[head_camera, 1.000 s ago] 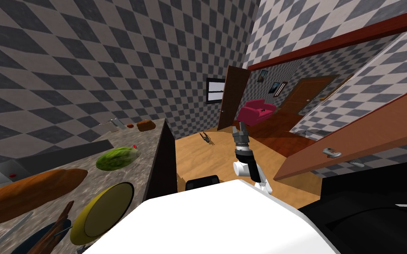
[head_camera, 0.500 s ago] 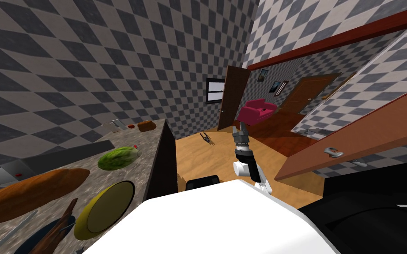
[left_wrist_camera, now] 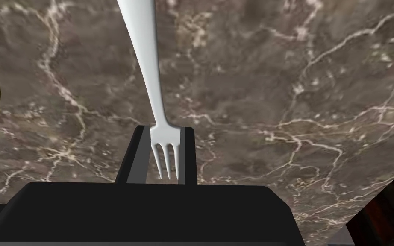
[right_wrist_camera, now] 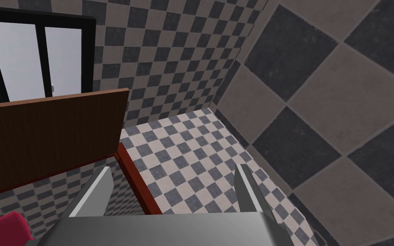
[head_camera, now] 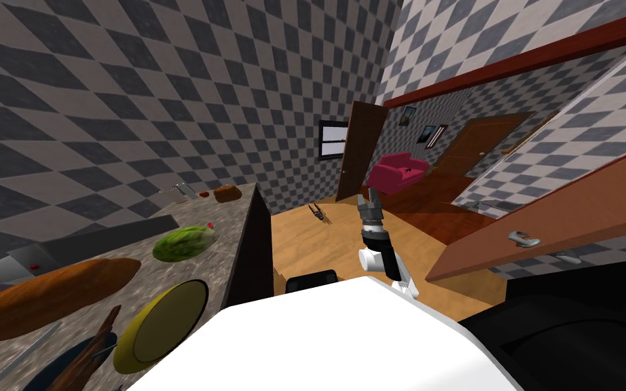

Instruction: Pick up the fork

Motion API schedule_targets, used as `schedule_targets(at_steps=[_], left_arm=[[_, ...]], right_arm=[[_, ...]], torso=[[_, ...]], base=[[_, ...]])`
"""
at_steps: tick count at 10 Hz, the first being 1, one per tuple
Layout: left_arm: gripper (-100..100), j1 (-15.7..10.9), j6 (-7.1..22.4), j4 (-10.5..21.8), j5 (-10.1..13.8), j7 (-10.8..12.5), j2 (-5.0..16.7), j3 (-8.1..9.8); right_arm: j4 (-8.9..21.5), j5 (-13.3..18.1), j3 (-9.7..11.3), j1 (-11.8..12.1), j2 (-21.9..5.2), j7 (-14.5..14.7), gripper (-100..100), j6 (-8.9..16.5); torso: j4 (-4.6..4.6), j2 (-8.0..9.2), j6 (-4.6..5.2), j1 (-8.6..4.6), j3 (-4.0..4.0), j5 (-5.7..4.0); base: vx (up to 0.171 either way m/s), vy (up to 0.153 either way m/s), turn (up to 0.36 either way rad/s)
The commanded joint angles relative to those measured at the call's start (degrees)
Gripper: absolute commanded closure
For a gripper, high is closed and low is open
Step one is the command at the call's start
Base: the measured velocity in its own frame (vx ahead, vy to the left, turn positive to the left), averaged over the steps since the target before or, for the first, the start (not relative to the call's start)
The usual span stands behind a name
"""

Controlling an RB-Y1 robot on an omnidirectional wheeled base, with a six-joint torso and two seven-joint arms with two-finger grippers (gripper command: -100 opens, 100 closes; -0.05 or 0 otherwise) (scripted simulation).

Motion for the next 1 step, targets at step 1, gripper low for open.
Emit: schedule_targets(at_steps=[1], left_arm=[[0, 0.0, 0.0, 0.0, 0.0, 0.0, 0.0, 0.0]], right_arm=[[0.0, 0.0, 0.0, 0.0, 0.0, 0.0, 0, 0.0]], torso=[[0.0, 0.0, 0.0, 0.0, 0.0, 0.0]], base=[[0.0, 0.0, 0.0]])
